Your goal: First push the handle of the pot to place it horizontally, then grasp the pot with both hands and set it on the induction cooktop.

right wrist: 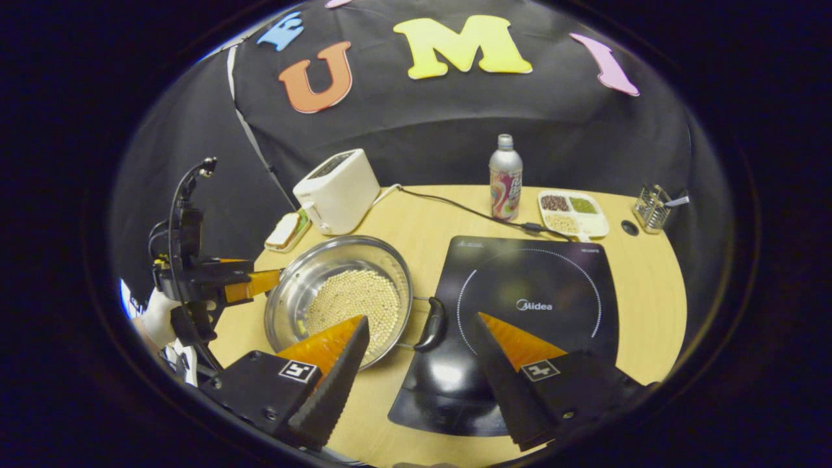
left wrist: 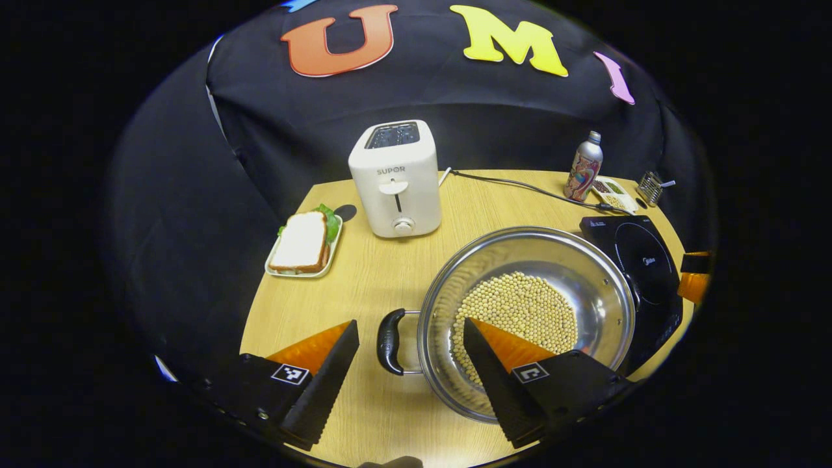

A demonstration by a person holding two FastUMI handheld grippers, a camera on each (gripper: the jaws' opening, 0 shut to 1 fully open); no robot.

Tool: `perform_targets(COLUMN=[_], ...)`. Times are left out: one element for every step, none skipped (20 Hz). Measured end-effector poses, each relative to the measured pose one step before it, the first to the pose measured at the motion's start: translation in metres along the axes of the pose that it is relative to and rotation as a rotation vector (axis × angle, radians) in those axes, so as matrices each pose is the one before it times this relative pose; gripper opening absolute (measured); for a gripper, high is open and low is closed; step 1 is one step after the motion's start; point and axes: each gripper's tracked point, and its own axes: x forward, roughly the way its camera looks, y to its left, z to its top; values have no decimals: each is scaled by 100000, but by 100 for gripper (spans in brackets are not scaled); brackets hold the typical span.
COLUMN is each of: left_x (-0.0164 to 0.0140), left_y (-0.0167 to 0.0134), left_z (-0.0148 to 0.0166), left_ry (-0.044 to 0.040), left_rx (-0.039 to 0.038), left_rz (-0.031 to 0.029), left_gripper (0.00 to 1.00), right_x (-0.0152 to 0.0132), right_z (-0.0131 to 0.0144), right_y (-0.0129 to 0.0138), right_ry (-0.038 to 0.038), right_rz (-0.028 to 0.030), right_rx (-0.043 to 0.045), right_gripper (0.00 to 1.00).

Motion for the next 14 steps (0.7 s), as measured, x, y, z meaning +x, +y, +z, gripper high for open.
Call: perform_targets(left_x=[557, 580, 574, 430, 418, 328, 408, 251, 284, 200, 269, 200, 193, 198], left_y=[-12, -53, 17, 215, 324, 383, 166, -140, -2, 85, 91, 104, 83, 19], left_z=[-150, -173, -300, -381, -292, 0, -149, -224, -272, -281, -125, -130, 77, 57], left_ry=[1235, 2124, 2099, 2016, 1528, 1103, 1152, 1536, 1503, 1155, 1055, 739, 261, 334], left_rx=[534, 456, 608, 703, 613, 540, -8, -295, 113, 441, 285, 118, 310, 318], left_rz=[-255, -579, -83, 47, 688, 784, 68, -1011, -389, -549, -113, 208, -162, -198], left_gripper=[97, 97, 97, 97, 97, 97, 97, 97, 97, 97, 94, 92, 90, 87], right_x=[1010, 970, 861, 852, 714, 718, 603, 653, 592, 515, 627, -380, 197, -194], right_z=[-104, -11, -180, -129, 39, -59, -232, -183, -388, -450, -416, 432, -97, -310], right_y=[-26, -69, -116, 108, -44, -74, 2, 38, -95, 115, -112, 69, -182, 71], right_ry=[1664, 1329, 2021, 1897, 1059, 1156, 2031, 1684, 2647, 2614, 2520, -1387, 2545, 694], right_rz=[-291, -667, -873, -143, -653, -747, -920, -679, -1397, -623, -1207, -816, -1330, -1584], right_rx=[522, 14, 74, -240, 347, 517, 141, 114, -163, 18, 1192, 333, -156, 542], right_gripper=[95, 95, 98, 94, 94, 94, 94, 97, 92, 92, 96, 96, 96, 88])
